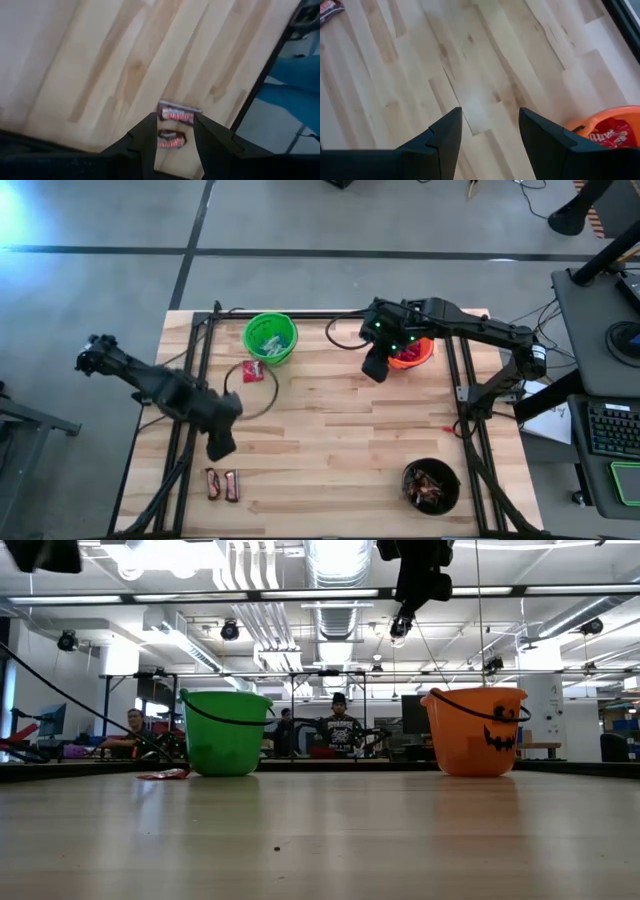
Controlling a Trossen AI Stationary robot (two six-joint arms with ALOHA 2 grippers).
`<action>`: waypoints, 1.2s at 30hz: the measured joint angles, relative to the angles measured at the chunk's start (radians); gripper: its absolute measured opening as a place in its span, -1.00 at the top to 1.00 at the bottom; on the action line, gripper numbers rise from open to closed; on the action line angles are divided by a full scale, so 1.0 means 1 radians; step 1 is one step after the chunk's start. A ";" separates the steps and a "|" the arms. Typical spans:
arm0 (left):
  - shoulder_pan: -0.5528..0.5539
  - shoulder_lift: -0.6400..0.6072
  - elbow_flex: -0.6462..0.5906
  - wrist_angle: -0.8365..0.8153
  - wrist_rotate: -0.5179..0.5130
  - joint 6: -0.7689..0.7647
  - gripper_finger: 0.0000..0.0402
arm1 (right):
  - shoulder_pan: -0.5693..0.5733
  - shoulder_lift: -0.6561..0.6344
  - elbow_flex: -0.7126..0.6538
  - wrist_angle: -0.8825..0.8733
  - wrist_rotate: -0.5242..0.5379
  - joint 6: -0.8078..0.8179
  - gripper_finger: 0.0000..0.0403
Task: Sort candy
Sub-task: Put the brown candy into the black bucket
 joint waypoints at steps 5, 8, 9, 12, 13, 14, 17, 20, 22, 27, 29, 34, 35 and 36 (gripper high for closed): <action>-0.134 0.045 -0.016 0.003 -0.047 -0.135 0.46 | 0.000 0.000 0.000 0.002 0.003 0.049 0.08; -0.194 0.069 -0.017 0.019 -0.047 -0.172 0.46 | 0.000 0.000 0.000 0.000 0.004 0.081 0.08; -0.208 0.076 -0.017 0.020 -0.047 -0.188 0.46 | 0.000 0.000 0.000 -0.005 0.007 0.081 0.08; -0.237 0.105 -0.009 0.022 -0.052 -0.255 0.46 | 0.000 0.000 0.000 -0.053 0.007 0.073 0.08; -0.247 0.116 -0.005 0.021 -0.064 -0.281 0.46 | 0.000 0.000 0.000 -0.076 0.007 0.063 0.08; -0.258 0.127 0.000 0.022 -0.079 -0.304 0.46 | 0.000 0.000 0.000 -0.100 0.008 0.053 0.08; -0.282 0.162 0.015 0.025 -0.101 -0.353 0.46 | 0.000 -0.001 0.000 -0.157 0.011 0.004 0.08; -0.291 0.195 0.016 0.022 -0.090 -0.404 0.46 | 0.000 -0.002 0.000 -0.174 0.020 -0.029 0.08; -0.292 0.211 0.016 0.020 -0.064 -0.461 0.46 | 0.000 -0.002 0.000 -0.178 0.023 -0.056 0.08; -0.293 0.256 0.016 0.020 -0.046 -0.677 0.46 | 0.000 -0.002 0.000 -0.180 0.023 -0.122 0.08; -0.297 0.272 0.016 0.020 -0.046 -0.745 0.46 | 0.000 -0.002 0.000 -0.181 0.023 -0.151 0.08; -0.298 0.309 0.016 0.020 -0.003 -0.814 0.44 | 0.000 -0.002 0.000 -0.183 0.023 -0.185 0.08; -0.298 0.314 0.016 0.020 0.021 -0.833 0.43 | 0.000 -0.002 0.000 -0.184 0.023 -0.195 0.08; -0.298 0.318 0.016 0.020 0.040 -0.856 0.41 | 0.000 -0.002 0.000 -0.184 0.023 -0.205 0.08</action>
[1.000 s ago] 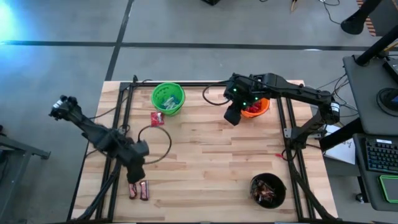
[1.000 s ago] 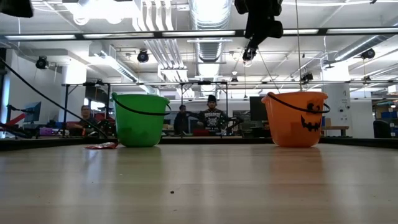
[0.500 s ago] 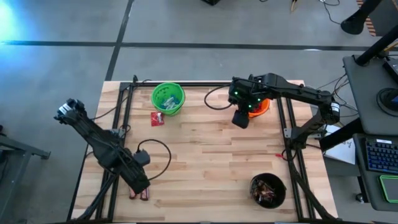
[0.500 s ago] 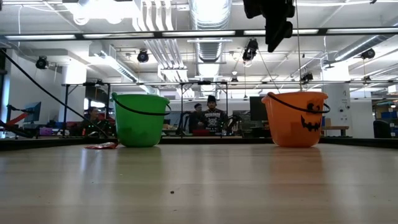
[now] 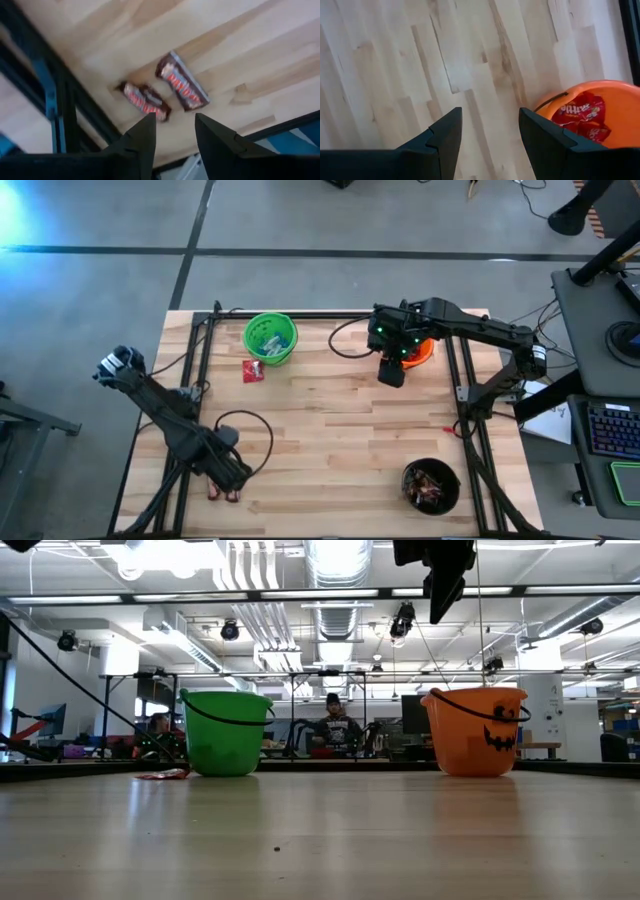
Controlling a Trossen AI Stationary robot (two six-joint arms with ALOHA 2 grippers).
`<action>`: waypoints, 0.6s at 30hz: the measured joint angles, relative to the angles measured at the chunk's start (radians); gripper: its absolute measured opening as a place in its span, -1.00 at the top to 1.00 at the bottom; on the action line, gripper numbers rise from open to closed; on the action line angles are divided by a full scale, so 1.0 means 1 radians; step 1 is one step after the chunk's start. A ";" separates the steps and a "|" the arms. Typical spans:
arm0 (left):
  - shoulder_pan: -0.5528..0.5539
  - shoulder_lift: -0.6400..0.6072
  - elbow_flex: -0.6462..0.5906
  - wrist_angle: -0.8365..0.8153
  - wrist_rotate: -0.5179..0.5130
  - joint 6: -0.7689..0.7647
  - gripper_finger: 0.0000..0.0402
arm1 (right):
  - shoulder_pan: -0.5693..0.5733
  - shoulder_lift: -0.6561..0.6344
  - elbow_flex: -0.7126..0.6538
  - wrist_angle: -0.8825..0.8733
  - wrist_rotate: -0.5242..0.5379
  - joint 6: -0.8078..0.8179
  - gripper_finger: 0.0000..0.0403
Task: Sort candy
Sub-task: Put the brown candy into the black bucket
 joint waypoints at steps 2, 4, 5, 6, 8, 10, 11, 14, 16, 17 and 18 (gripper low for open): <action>-0.008 0.006 0.000 0.001 0.026 -0.055 0.37 | 0.000 0.000 0.000 0.000 0.000 -0.007 0.08; -0.018 0.013 0.000 0.016 0.027 -0.124 0.33 | 0.000 0.000 0.000 0.000 0.000 -0.008 0.08; -0.022 0.017 0.000 0.040 0.024 -0.155 0.31 | 0.000 0.000 0.000 0.000 0.000 -0.010 0.08; -0.025 0.024 -0.001 0.069 0.017 -0.179 0.28 | 0.000 0.000 0.000 0.000 0.000 -0.012 0.08; -0.028 0.043 0.000 0.128 -0.011 -0.219 0.24 | 0.000 0.000 0.000 -0.001 0.000 -0.022 0.08; -0.032 0.070 0.000 0.174 -0.037 -0.246 0.22 | 0.000 0.000 0.000 -0.001 0.000 -0.023 0.08; -0.032 0.088 0.000 0.193 -0.041 -0.250 0.21 | 0.000 0.000 0.000 -0.001 0.000 -0.024 0.08; -0.037 0.144 -0.001 0.231 -0.042 -0.253 0.20 | 0.000 0.000 0.000 -0.002 0.000 -0.028 0.08; -0.043 0.179 -0.001 0.241 -0.040 -0.256 0.20 | 0.000 0.000 0.000 -0.006 0.000 -0.028 0.08; -0.046 0.197 -0.001 0.246 -0.034 -0.258 0.20 | 0.000 0.000 0.000 -0.007 0.000 -0.028 0.08; -0.048 0.211 -0.001 0.250 -0.029 -0.259 0.20 | 0.000 0.000 0.000 -0.009 0.000 -0.028 0.08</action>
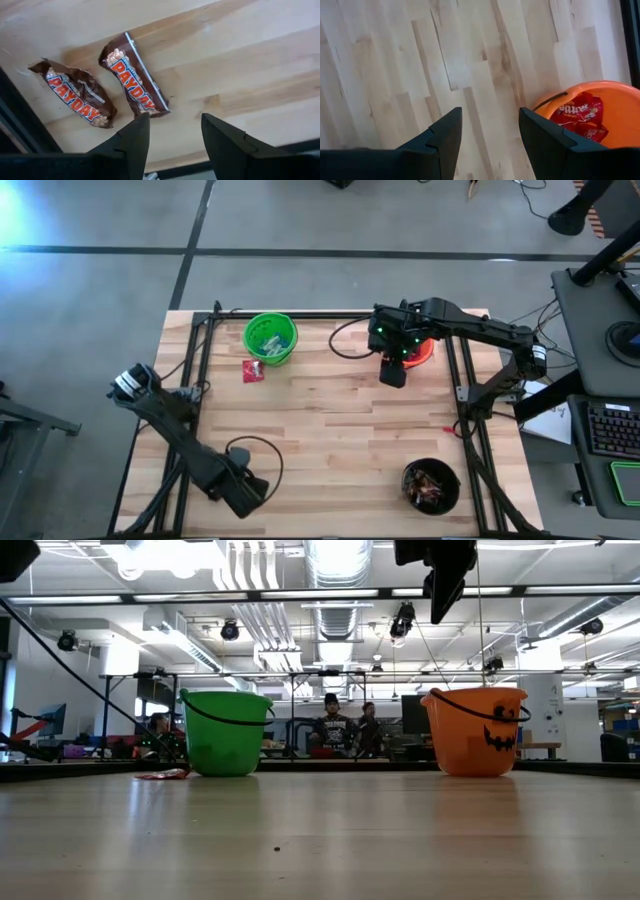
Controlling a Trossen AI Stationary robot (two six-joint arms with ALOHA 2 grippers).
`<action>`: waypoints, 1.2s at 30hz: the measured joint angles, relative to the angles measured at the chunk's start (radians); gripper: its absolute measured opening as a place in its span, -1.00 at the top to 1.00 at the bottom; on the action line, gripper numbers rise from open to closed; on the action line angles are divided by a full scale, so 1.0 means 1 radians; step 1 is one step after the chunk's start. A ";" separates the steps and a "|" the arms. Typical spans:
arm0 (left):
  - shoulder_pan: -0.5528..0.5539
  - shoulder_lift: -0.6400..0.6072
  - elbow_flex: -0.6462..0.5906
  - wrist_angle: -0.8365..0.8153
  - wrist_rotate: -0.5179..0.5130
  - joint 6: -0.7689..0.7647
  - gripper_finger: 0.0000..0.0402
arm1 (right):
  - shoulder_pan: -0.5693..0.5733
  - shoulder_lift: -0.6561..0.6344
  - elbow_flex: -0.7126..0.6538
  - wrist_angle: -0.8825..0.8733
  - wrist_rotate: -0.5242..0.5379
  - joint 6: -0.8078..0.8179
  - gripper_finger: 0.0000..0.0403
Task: Sort candy
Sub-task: Put the brown candy into the black bucket
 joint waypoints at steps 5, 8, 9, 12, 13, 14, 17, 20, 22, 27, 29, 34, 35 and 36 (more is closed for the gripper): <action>-0.015 0.033 0.000 -0.013 0.003 -0.012 0.20 | 0.000 0.000 0.000 -0.003 0.000 0.000 0.08; -0.022 0.035 0.000 -0.030 0.003 -0.031 0.20 | 0.000 0.000 0.000 -0.005 0.000 0.008 0.08; -0.024 0.035 0.000 -0.041 0.003 -0.039 0.20 | 0.000 0.000 0.000 -0.006 0.000 0.014 0.08; -0.027 0.036 -0.007 -0.060 -0.001 -0.054 0.20 | 0.000 0.000 0.000 -0.016 0.000 0.019 0.08; -0.027 0.036 -0.009 -0.067 -0.001 -0.057 0.20 | 0.000 0.000 0.000 -0.017 0.000 0.019 0.08; -0.027 0.036 -0.013 -0.075 -0.001 -0.060 0.20 | 0.000 0.000 0.000 -0.016 0.000 0.019 0.08; -0.027 0.038 -0.019 -0.070 -0.001 -0.061 0.19 | 0.000 0.000 0.000 -0.017 -0.001 0.022 0.08; -0.029 0.051 -0.022 -0.072 -0.001 -0.061 0.19 | 0.000 0.000 0.000 -0.020 -0.001 0.029 0.08; -0.030 0.064 -0.022 -0.071 0.004 -0.060 0.19 | 0.000 0.000 0.000 -0.020 -0.002 0.033 0.08; -0.041 0.102 -0.023 -0.044 0.025 -0.060 0.19 | 0.000 0.000 0.000 -0.021 -0.002 0.037 0.08; -0.043 0.109 -0.023 -0.034 0.025 -0.060 0.19 | 0.000 0.000 0.000 -0.021 -0.002 0.037 0.08; -0.043 0.114 -0.023 -0.020 0.024 -0.060 0.19 | 0.000 0.000 0.000 -0.021 -0.003 0.037 0.08; -0.043 0.114 -0.023 -0.015 0.024 -0.060 0.19 | 0.000 0.000 0.000 -0.021 -0.003 0.037 0.08; -0.043 0.114 -0.023 -0.013 0.024 -0.060 0.19 | 0.000 0.000 0.000 -0.021 -0.003 0.037 0.08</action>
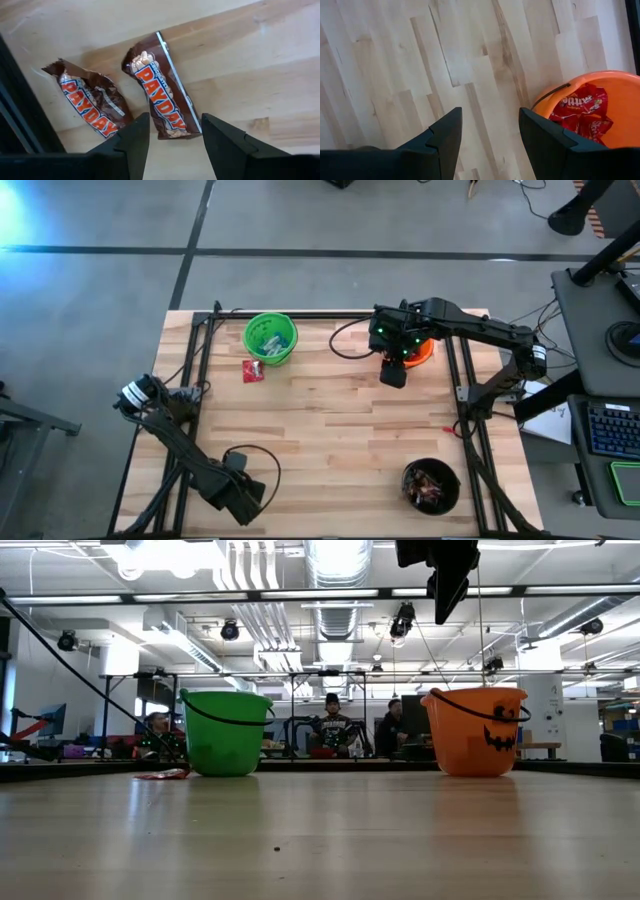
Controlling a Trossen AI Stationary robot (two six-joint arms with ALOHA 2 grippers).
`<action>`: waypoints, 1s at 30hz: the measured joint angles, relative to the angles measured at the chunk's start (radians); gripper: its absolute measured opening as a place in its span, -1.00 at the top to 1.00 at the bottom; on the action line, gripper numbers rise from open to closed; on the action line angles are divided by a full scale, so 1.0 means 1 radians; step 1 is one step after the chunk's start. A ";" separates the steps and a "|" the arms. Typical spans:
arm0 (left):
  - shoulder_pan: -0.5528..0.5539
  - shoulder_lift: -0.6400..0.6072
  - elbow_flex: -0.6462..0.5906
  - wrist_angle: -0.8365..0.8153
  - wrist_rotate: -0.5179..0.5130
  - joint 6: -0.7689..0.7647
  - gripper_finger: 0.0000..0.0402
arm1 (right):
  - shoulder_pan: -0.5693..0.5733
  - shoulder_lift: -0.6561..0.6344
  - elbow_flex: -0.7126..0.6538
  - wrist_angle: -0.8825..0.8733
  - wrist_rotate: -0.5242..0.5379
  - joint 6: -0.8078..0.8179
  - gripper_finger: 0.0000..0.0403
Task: Sort candy
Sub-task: Put the brown candy into the black bucket
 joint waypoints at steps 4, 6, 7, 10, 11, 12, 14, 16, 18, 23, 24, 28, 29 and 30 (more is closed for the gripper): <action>0.000 0.000 -0.021 0.052 0.000 -0.021 0.19 | 0.000 0.000 0.000 0.000 0.000 0.000 0.08; -0.002 0.000 -0.050 0.110 0.000 -0.041 0.19 | 0.000 0.000 0.000 0.000 0.000 0.000 0.08; -0.002 0.000 -0.065 0.145 0.000 -0.050 0.19 | 0.000 0.000 0.000 0.000 0.000 0.000 0.08; -0.004 0.000 -0.092 0.173 0.002 -0.093 0.19 | 0.000 0.000 0.000 -0.002 -0.001 0.000 0.08; -0.004 -0.001 -0.095 0.173 0.001 -0.110 0.19 | 0.000 0.000 0.000 -0.004 -0.001 0.000 0.08; -0.005 -0.001 -0.095 0.173 0.001 -0.112 0.19 | 0.000 -0.001 0.000 -0.008 -0.001 -0.001 0.08; -0.006 -0.002 -0.093 0.173 0.001 -0.103 0.19 | 0.000 -0.002 0.000 -0.015 -0.001 -0.003 0.08; -0.010 -0.002 -0.093 0.171 -0.001 -0.101 0.19 | 0.000 -0.002 0.000 -0.018 -0.001 -0.003 0.08; -0.017 -0.002 -0.096 0.166 0.002 -0.114 0.19 | 0.000 -0.002 0.000 -0.018 -0.001 -0.003 0.08; -0.030 -0.002 -0.124 0.206 0.029 -0.162 0.23 | 0.000 -0.007 0.000 -0.019 -0.004 0.000 0.08; -0.031 -0.002 -0.124 0.212 0.031 -0.163 0.26 | 0.000 -0.009 0.000 -0.019 -0.005 0.000 0.08; -0.031 -0.002 -0.125 0.218 0.021 -0.153 0.47 | 0.000 -0.020 0.000 -0.022 -0.005 0.000 0.08; -0.031 -0.002 -0.125 0.219 0.014 -0.152 0.55 | 0.000 -0.022 0.000 -0.022 -0.005 0.000 0.08; -0.031 -0.002 -0.124 0.221 0.013 -0.152 0.64 | 0.000 -0.026 0.000 -0.022 -0.005 0.000 0.08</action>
